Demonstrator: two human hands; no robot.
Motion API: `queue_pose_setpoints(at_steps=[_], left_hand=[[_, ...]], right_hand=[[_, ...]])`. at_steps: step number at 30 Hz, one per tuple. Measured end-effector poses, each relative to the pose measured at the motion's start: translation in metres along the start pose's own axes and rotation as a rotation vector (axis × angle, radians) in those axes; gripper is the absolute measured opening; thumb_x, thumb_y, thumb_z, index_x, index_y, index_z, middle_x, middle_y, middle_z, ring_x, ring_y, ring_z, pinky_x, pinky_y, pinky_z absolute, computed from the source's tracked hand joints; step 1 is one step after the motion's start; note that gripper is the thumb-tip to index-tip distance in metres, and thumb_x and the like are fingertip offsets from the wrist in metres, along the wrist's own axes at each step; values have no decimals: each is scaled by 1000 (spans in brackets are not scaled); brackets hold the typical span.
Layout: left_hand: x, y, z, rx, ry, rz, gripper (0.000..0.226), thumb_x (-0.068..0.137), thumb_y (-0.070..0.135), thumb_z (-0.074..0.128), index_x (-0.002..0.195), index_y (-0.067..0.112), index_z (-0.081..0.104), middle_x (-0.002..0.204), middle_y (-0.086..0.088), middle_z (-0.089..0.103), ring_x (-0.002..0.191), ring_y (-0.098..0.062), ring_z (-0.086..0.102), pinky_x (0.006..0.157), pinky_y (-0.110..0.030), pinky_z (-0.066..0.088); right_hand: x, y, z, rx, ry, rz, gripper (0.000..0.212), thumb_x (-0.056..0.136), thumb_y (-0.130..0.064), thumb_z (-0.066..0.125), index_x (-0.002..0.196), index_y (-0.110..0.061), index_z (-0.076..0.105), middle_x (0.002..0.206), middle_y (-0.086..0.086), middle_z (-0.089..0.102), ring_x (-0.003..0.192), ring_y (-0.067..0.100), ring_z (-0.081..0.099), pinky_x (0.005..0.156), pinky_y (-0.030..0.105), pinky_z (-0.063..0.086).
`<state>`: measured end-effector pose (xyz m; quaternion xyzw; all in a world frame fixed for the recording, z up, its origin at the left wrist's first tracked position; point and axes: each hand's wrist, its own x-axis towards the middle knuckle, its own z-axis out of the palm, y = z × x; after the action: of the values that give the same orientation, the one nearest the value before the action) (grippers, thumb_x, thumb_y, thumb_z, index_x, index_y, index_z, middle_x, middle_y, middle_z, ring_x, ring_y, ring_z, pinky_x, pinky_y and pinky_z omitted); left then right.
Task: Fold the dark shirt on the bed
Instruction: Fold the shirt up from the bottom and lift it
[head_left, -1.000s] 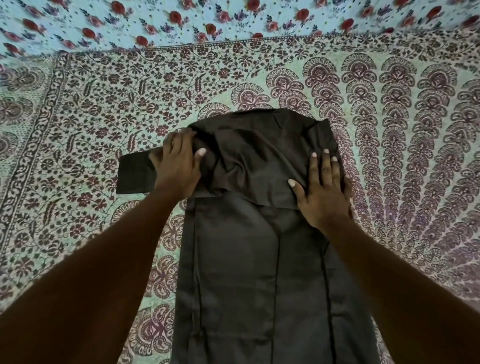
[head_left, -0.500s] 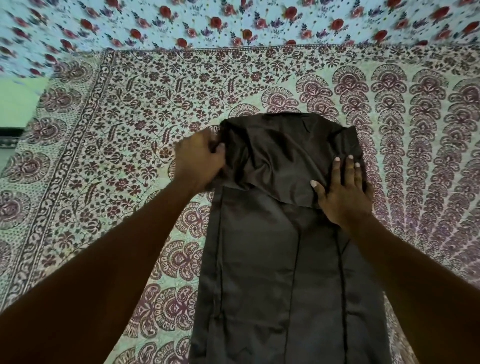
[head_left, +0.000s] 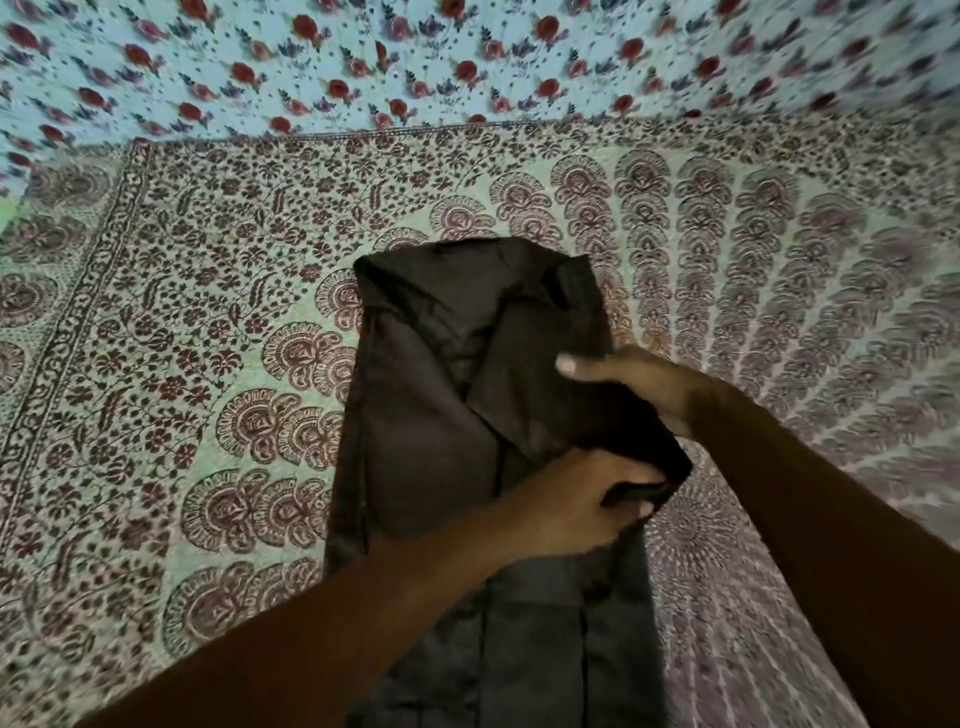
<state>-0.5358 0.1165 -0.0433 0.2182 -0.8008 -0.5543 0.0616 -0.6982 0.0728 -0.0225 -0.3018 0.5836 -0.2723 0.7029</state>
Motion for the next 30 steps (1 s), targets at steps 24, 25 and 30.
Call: queue_pose_setpoints(at_steps=[24, 25, 30], left_hand=[[118, -48, -85, 609, 329, -543, 50, 93, 28, 58, 140, 42, 44, 138, -11, 46, 129, -40, 43, 104, -59, 43], [124, -48, -85, 607, 311, -560, 50, 92, 32, 60, 139, 41, 45, 138, -8, 51, 131, -39, 44, 108, -61, 37], [130, -49, -72, 599, 353, -591, 52, 82, 12, 67, 128, 27, 47, 120, -10, 61, 114, -37, 57, 107, -62, 30]], right_hand=[[-74, 123, 0, 348, 286, -91, 16, 90, 0, 68, 102, -8, 74, 98, 8, 78, 87, 19, 75, 72, 26, 61], [-72, 124, -2, 334, 292, -82, 15, 90, -1, 69, 102, -8, 74, 99, 9, 78, 89, 20, 75, 75, 28, 61], [-71, 138, -11, 72, 300, -58, 26, 77, -8, 85, 101, -14, 77, 99, 2, 79, 94, 17, 75, 84, 35, 60]])
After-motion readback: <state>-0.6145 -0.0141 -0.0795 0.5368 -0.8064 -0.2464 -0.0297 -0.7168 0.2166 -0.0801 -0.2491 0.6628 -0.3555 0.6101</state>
